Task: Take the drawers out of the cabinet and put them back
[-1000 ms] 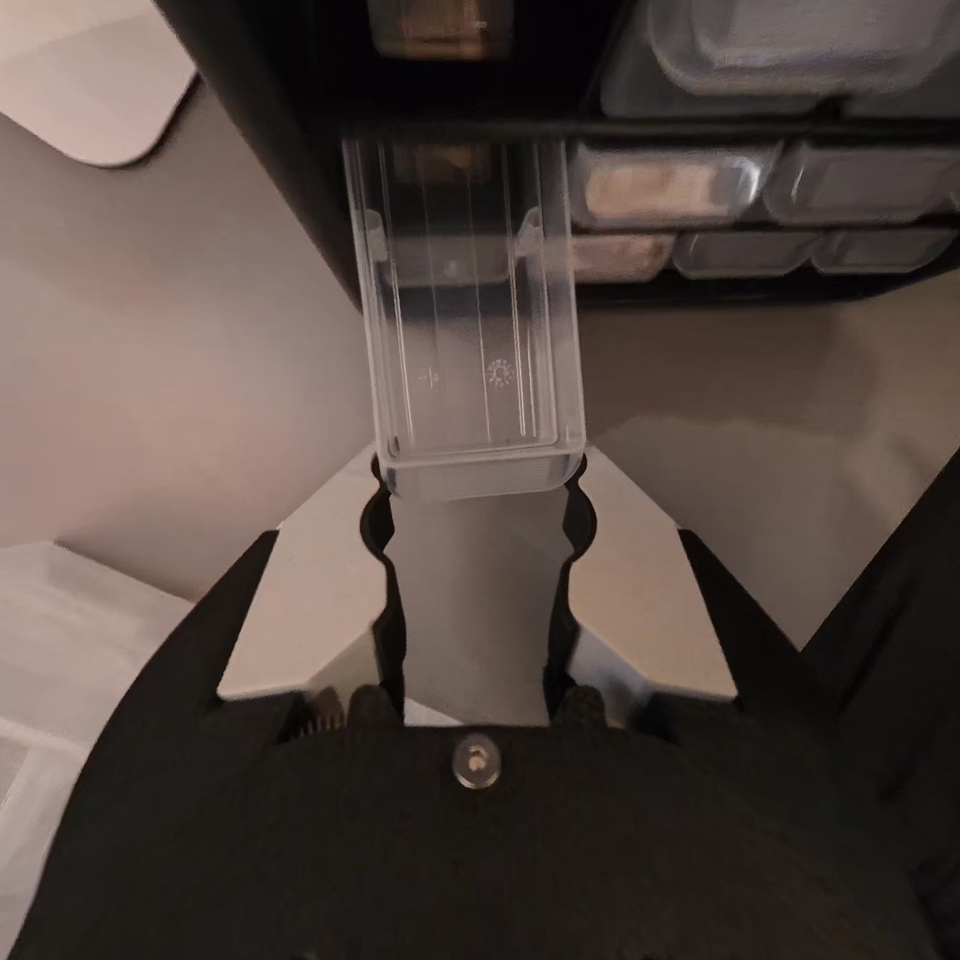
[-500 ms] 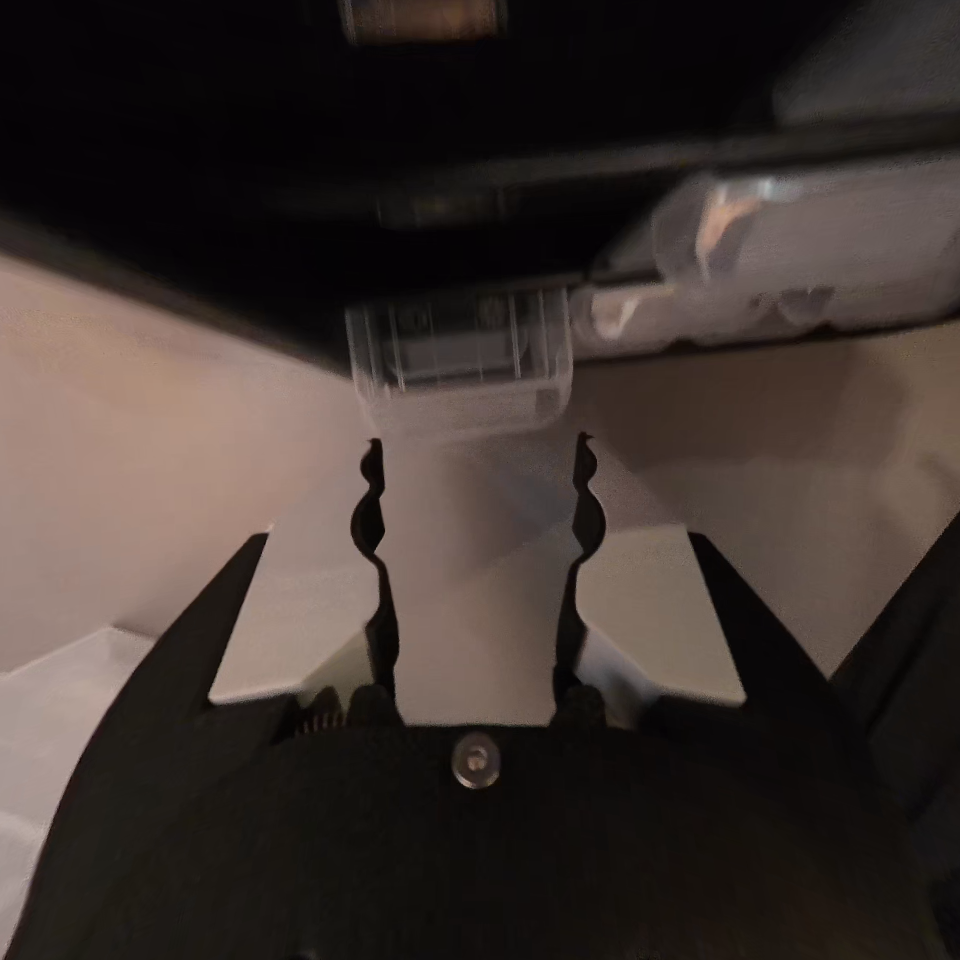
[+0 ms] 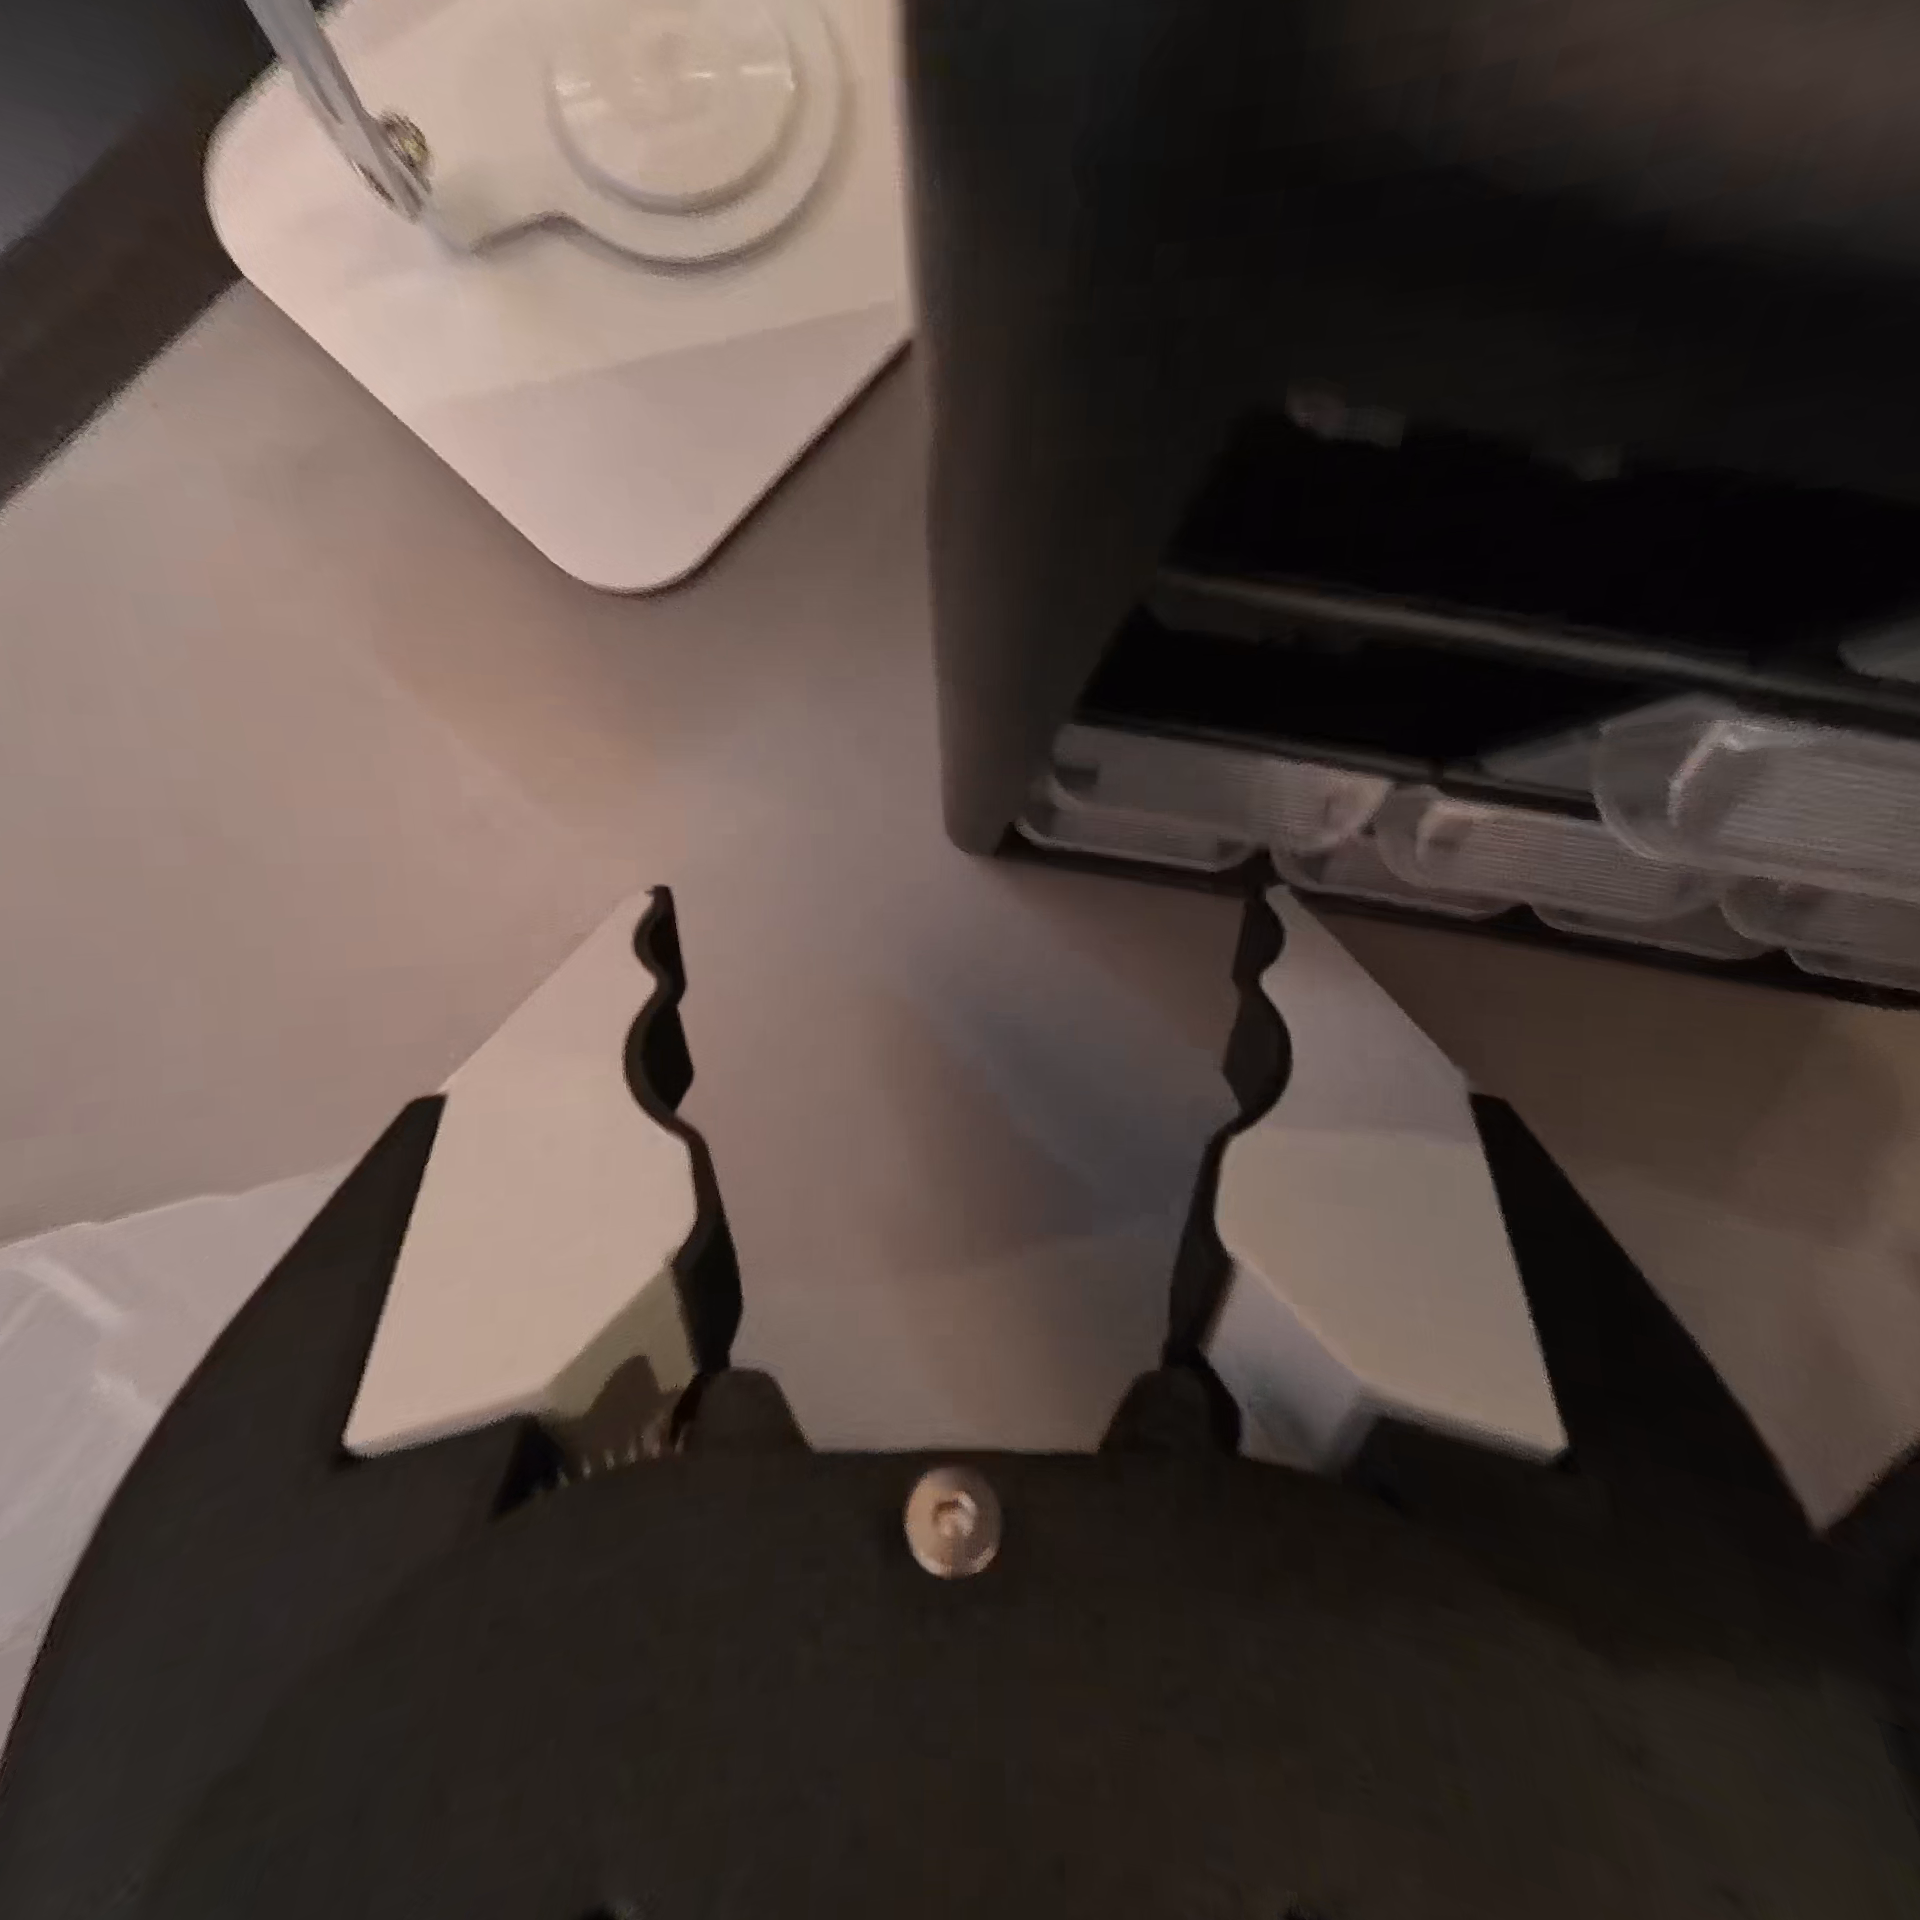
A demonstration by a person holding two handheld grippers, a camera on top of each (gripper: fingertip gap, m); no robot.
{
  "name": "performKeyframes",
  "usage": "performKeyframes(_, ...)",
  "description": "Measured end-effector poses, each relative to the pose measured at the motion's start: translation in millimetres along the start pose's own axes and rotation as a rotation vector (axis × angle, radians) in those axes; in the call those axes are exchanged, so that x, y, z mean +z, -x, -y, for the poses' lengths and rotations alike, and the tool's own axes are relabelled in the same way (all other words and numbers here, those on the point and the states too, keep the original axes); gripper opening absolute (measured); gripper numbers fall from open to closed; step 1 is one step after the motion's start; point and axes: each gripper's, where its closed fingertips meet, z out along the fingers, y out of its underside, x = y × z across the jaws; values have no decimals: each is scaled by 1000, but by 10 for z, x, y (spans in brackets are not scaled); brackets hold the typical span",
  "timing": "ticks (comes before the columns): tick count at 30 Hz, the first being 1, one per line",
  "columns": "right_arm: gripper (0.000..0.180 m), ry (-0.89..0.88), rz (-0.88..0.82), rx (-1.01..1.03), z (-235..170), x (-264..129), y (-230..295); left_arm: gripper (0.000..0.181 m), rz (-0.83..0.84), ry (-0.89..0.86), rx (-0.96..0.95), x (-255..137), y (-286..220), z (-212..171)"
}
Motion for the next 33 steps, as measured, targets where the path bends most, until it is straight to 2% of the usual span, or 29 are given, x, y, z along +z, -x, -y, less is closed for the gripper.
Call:
performKeyframes(1, 65, 0, 0, 0, 0, 0, -1, 108, 4, 25, 11, -47, -5, -60)
performKeyframes(5, 65, 1, 2, -4, 0, 0, 1, 97, 81, 8, -4, -533, 218, -261)
performKeyframes(9, 64, -1, 6, -4, 2, -1, 0, 71, 199, -17, -128, -1210, 774, -653)
performKeyframes(11, 64, -3, 8, -4, 4, 1, 0, 60, 191, 14, -246, -1374, 975, -936)
performKeyframes(14, 63, -6, 10, 1, 11, 4, 0, 56, 108, 31, -358, -1248, 1057, -1147)
performKeyframes(19, 64, -1, 7, 2, 7, 6, 3, 53, 62, 200, -379, -621, 1059, -1421)
performKeyframes(25, 63, 0, 4, 1, 8, 8, 0, 32, 6, 244, -438, -263, 1099, -1585)
performKeyframes(27, 63, 0, 4, 1, 8, 8, -1, 21, -13, 241, -435, -224, 1087, -1615)
performKeyframes(30, 63, -1, 6, 0, 9, 9, -1, 19, 3, 243, -386, -294, 1097, -1641)
performKeyframes(33, 63, -4, 8, 2, 10, 8, -1, 17, 12, 238, -330, -522, 1055, -1606)
